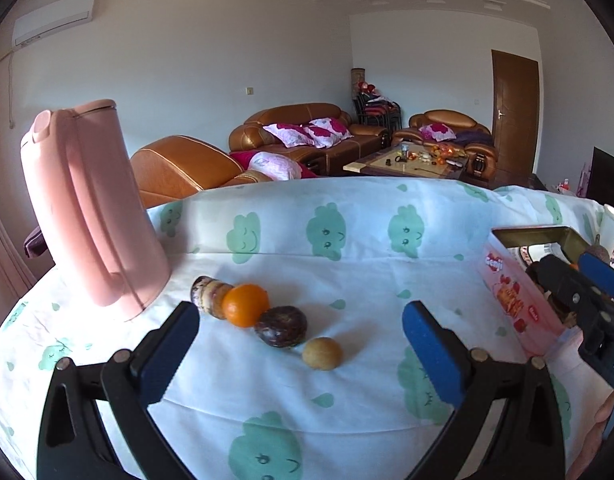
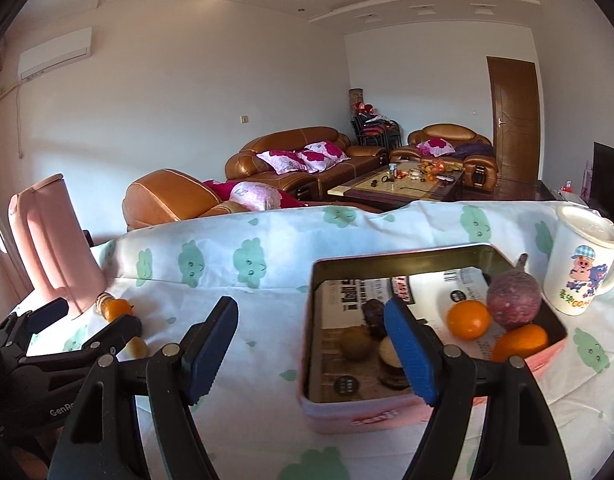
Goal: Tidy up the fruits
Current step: 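Move both open tools back toward the remaining fruits beside the pitcher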
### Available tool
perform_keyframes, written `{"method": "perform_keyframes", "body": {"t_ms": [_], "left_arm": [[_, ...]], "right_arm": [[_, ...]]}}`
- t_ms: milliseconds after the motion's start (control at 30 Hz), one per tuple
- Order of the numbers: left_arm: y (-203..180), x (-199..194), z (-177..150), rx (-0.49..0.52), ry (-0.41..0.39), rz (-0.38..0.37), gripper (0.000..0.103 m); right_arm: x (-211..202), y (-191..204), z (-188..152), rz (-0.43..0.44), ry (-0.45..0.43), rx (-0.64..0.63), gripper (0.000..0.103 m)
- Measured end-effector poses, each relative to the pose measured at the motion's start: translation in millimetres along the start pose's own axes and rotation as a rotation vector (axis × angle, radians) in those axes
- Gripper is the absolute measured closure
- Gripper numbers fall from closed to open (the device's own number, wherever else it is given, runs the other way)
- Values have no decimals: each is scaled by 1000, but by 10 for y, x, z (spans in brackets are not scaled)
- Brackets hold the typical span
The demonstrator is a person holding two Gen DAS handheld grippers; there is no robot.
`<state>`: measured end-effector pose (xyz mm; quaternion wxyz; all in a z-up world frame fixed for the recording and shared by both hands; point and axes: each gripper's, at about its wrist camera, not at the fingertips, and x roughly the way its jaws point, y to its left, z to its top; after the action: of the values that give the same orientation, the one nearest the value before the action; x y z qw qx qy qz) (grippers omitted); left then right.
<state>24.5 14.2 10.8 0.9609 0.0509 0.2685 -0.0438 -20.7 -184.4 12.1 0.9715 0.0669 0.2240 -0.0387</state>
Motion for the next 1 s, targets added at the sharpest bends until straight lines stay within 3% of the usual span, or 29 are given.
{"method": "perform_keyframes", "body": {"t_ms": [133,333,467,600,733,800,1000], "left_arm": [[246,69,-8,-2,23,25,0],[675,212,-90,-97,122,2,0],[909,330,-184,-142,233,75,0],[1086,419,-251,-216,308,99,6],[1125,422,-275,-216,303,131,7],[1101,426,-277,-193,303,153,7],[1024,456,-301,-151,310,169,7]], "right_arm": [[116,265,-12,40,38,-14,26],[332,626,-28,89,107,-58,26],[513,839,-48,134,184,-96,26],[719,1090,-57,205,254,-142,27],[898,1402,-103,273,320,-226,34],[949,1497,-147,284,360,-259,44],[1015,1409,-194,311,426,-219,44]]}}
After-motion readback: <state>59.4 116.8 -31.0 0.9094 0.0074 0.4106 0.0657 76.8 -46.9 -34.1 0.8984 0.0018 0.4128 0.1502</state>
